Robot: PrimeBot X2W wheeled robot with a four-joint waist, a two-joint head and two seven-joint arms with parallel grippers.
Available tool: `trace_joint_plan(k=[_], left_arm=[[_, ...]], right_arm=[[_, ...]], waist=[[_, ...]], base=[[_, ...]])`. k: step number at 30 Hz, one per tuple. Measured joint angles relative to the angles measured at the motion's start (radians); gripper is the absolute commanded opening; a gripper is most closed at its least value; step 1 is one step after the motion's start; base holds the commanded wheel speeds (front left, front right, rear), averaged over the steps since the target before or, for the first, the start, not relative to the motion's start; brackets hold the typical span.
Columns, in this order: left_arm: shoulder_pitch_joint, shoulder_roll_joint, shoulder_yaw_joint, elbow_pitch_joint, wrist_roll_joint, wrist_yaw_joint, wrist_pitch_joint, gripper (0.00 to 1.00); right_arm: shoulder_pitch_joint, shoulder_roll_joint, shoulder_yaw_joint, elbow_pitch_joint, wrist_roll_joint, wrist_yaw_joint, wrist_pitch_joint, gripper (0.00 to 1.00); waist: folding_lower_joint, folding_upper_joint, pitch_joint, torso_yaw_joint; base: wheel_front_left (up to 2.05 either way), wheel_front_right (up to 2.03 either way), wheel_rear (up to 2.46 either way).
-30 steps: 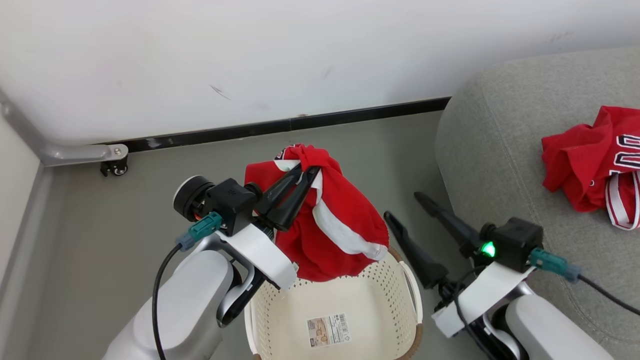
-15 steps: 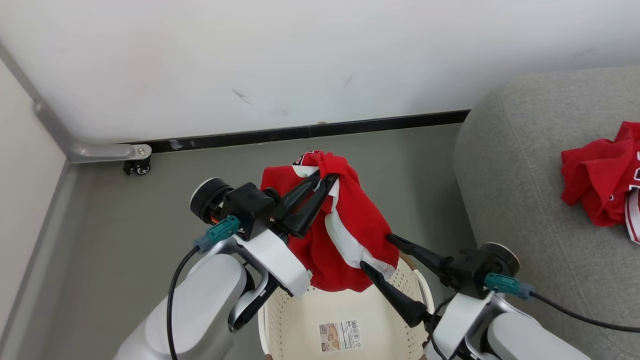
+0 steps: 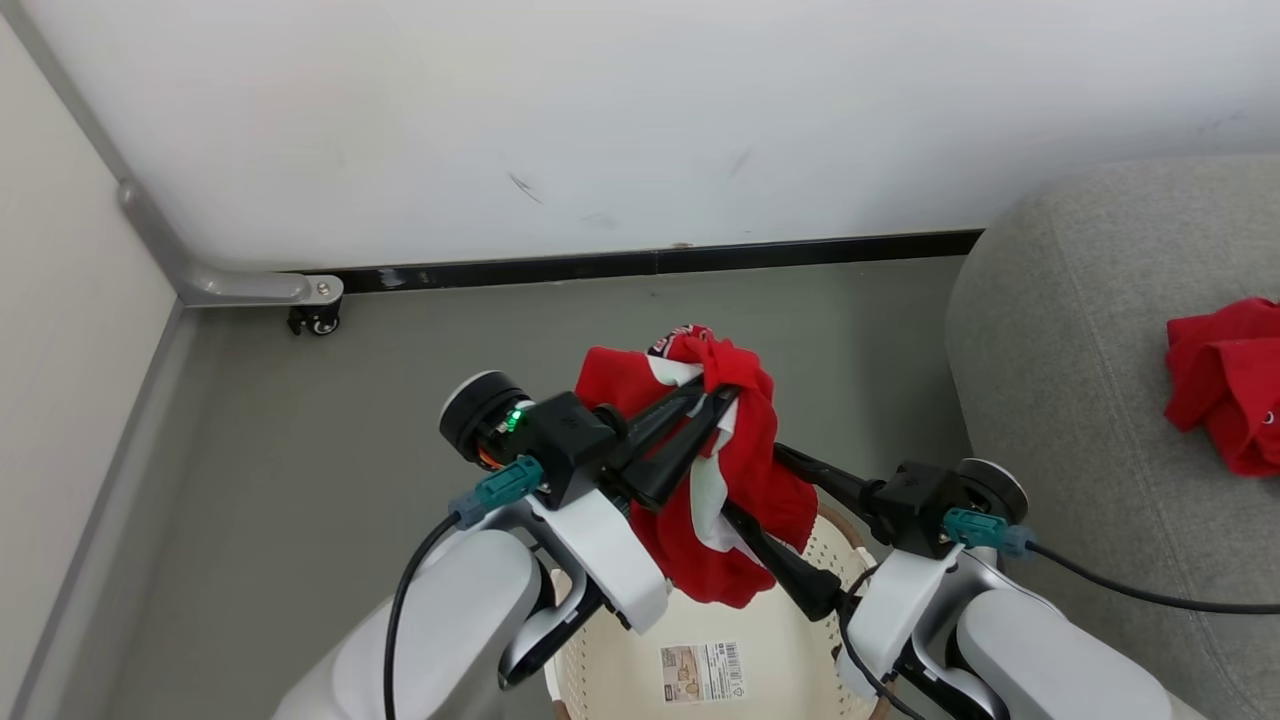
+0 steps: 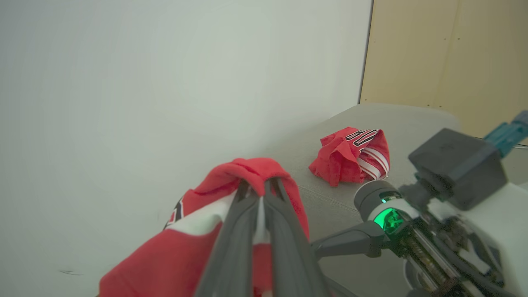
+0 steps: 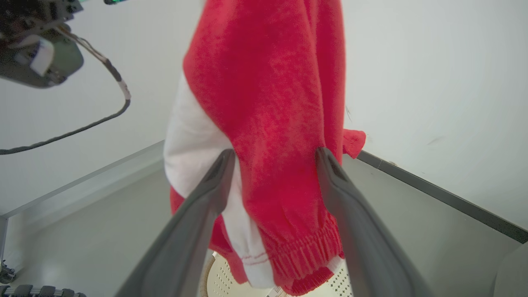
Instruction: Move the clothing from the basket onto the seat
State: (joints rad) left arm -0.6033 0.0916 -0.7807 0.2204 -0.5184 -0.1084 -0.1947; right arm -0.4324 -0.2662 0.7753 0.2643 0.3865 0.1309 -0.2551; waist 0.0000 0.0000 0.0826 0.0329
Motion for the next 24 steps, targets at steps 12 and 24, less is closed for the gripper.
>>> trace_joint_plan(k=[12,24], left_arm=[[-0.001,-0.021,-0.045,-0.016,-0.001,-0.001,0.009,0.0],[-0.001,-0.021,-0.069,-0.018,-0.01,-0.009,0.01,0.0]], right_arm=[[-0.048,0.027,0.035,0.144,0.064,0.0,0.0,1.0],[-0.111,0.055,0.085,0.18,0.067,0.0,0.0,0.0]], waist=[[0.0,0.0,-0.001,0.039],[0.0,0.0,-0.01,0.057]], base=[[0.0,0.0,0.0],[0.0,0.0,0.0]])
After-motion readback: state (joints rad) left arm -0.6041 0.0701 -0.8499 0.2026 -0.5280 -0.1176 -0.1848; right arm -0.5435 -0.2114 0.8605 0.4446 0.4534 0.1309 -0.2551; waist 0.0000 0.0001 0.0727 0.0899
